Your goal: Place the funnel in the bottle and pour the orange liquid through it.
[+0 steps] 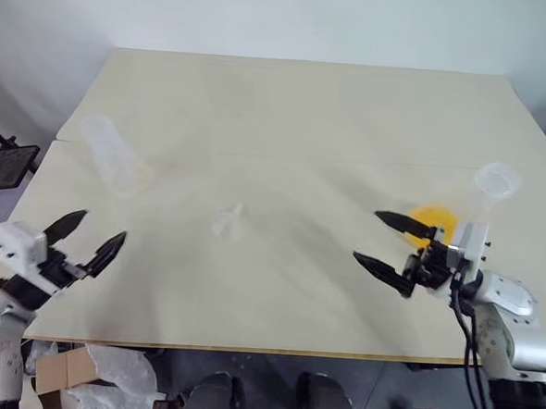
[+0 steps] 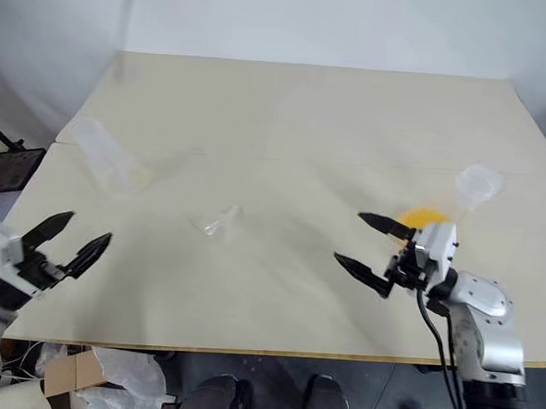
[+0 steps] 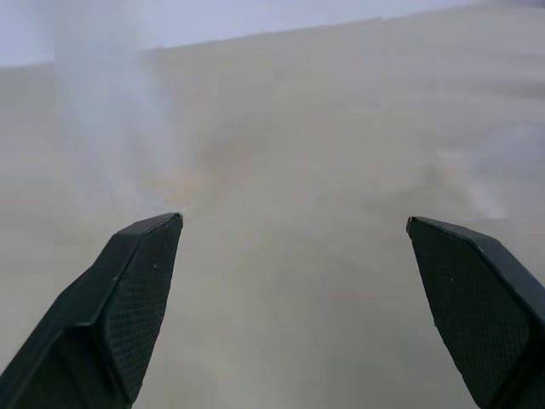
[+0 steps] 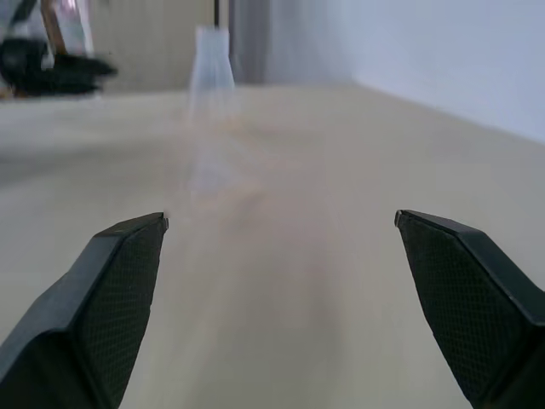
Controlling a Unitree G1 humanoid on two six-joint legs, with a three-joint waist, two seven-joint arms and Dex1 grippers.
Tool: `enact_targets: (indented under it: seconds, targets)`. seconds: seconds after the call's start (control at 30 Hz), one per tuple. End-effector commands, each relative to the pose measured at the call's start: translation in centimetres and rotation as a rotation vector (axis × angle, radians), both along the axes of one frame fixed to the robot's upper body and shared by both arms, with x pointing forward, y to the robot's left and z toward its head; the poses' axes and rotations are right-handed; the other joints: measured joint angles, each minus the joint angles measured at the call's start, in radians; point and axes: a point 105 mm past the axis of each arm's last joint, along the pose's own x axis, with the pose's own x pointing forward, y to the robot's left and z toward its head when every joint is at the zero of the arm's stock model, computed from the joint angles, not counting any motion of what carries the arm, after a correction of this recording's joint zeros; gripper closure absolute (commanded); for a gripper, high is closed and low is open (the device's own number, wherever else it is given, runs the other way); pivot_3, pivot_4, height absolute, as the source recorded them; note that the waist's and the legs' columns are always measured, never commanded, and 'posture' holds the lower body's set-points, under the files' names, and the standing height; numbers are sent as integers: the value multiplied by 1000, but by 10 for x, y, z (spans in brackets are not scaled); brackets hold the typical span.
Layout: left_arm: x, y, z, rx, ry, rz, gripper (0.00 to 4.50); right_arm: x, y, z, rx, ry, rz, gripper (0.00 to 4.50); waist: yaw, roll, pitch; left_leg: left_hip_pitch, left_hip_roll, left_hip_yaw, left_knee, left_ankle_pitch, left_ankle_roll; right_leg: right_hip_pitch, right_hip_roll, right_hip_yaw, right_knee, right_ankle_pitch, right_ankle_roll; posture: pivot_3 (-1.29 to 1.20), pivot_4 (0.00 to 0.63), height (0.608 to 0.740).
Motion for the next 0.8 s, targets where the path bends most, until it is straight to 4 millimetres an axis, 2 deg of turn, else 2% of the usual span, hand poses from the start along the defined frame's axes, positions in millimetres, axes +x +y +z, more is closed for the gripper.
enact_targets:
  seconds: [0.03, 0.1, 0.23, 0.47, 0.6, 0.7, 0.8]
  targets:
    - [-22, 33, -10, -118, 7, 200, 0, 6, 16, 26, 78, -61, -1, 22, 4, -1, 0, 0, 0, 0, 0, 0, 0, 0, 0, 0, 0, 0, 0, 0, 150, 740]
    - [-28, 35, -19, -143, 23, 219, 0, 8, 25, 30, 70, -78, 9, 22, 11, -1, -1, 0, 0, 0, 0, 0, 0, 0, -1, 0, 0, 0, 0, 0, 150, 740]
    - [-16, 25, -12, -128, -22, 205, 0, 4, 29, 29, 27, -92, 40, 22, 29, -3, -2, 0, -1, -1, 0, -1, 1, 0, -2, 0, -1, 0, 0, 0, 150, 740]
    - [41, 5, 43, -86, -131, 86, 0, -1, 15, 13, -42, -58, 28, 22, 32, -5, -3, 0, -1, 0, 0, -2, 0, 0, 0, 0, 0, 0, -1, 0, 150, 740]
    - [80, -8, 78, -58, -115, 34, 0, -2, 16, 22, 28, -51, 14, 22, 27, -5, -3, 0, 0, 1, 0, -1, 0, 0, 0, -1, 0, 0, -1, 0, 150, 740]
    - [97, -13, 87, -47, -89, 17, 0, -3, 20, 27, 45, -52, 25, 22, 12, -5, -3, 1, -1, 2, 0, -2, 0, 0, 0, -2, 1, 0, -1, 0, 150, 740]
    - [120, -8, 89, -17, -43, 65, 0, -5, 26, 28, 41, -56, 43, 22, 9, -6, -2, 1, -1, 2, -1, -2, 0, 0, 1, -4, 1, 0, -1, 0, 150, 740]
